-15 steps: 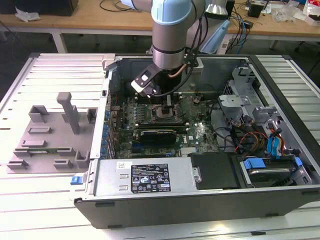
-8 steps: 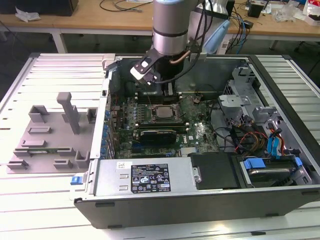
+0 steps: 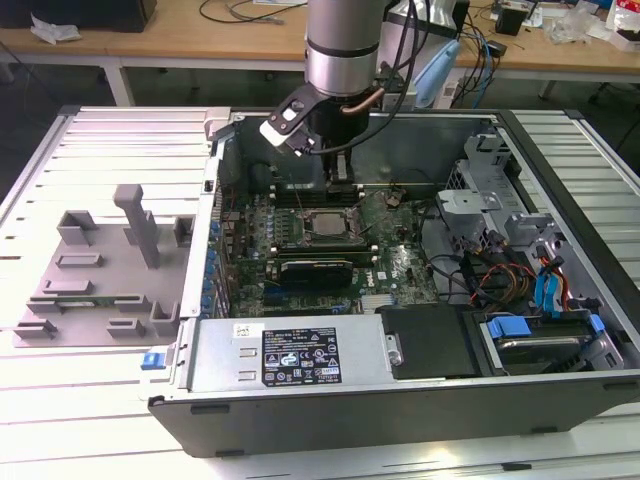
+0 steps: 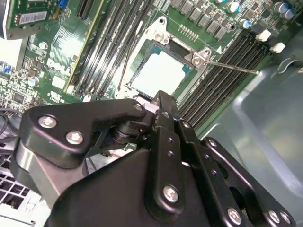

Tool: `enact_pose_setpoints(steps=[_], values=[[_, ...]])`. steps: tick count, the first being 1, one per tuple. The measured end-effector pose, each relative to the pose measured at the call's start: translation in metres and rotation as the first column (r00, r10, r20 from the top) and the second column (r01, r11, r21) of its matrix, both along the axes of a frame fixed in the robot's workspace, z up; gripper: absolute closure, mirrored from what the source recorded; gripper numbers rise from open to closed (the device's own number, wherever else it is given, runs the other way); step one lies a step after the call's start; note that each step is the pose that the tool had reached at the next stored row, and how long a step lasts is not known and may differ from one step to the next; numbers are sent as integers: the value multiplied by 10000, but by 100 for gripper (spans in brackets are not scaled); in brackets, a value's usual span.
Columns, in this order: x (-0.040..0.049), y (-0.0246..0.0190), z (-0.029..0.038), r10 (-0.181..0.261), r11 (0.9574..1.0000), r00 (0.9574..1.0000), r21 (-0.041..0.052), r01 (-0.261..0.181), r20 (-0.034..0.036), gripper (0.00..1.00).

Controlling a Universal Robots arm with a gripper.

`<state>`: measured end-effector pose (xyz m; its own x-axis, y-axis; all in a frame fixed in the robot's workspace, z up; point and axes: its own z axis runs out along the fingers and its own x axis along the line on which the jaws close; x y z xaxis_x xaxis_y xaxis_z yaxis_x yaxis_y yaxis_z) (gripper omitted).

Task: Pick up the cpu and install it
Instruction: 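Place the cpu into insertion slot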

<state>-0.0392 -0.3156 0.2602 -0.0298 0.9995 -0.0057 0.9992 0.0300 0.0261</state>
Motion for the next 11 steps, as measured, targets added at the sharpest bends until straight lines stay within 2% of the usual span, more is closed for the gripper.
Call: enact_pose_setpoints(steps=[11], values=[[0, 0, -2, 0, 10000, 10000, 4, 0, -55, 89]])
